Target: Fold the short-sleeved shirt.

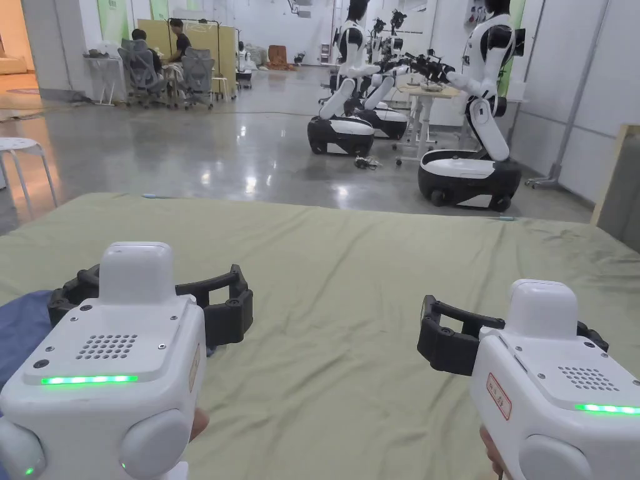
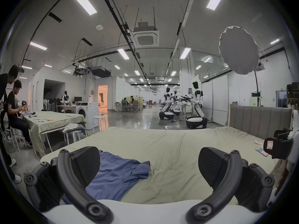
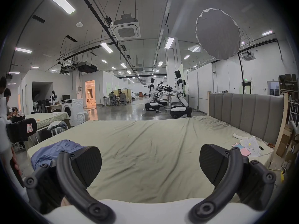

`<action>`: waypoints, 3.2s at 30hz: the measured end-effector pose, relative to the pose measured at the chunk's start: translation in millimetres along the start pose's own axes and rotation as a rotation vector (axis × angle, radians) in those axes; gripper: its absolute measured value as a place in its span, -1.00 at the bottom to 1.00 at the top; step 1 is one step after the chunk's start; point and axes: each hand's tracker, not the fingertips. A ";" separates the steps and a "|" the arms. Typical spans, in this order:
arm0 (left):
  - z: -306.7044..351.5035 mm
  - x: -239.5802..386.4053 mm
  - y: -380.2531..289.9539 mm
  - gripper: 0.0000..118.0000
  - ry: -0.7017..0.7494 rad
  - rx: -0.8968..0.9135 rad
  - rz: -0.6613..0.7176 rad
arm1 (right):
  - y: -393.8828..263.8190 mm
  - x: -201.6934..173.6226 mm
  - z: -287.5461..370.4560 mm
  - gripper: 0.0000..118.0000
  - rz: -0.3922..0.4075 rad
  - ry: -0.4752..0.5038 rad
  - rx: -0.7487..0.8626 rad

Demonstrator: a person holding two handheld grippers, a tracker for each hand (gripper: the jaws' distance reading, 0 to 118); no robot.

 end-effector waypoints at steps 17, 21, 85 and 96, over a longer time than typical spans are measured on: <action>5.5 -8.4 0.3 0.78 -0.038 -0.006 0.022 | 3.6 3.0 0.3 0.58 0.049 0.002 -0.037; 5.6 -14.0 2.0 -0.72 -0.054 -0.010 0.082 | 4.4 4.4 -0.6 -0.88 0.050 -0.033 -0.047; -414.3 -225.6 -185.2 0.87 0.152 -0.931 0.137 | -81.7 -168.1 -210.9 -1.00 0.197 0.526 -0.346; -347.1 -171.7 -154.2 -1.00 0.044 -0.797 -0.085 | -63.2 -147.4 -194.8 -1.00 0.155 0.513 -0.316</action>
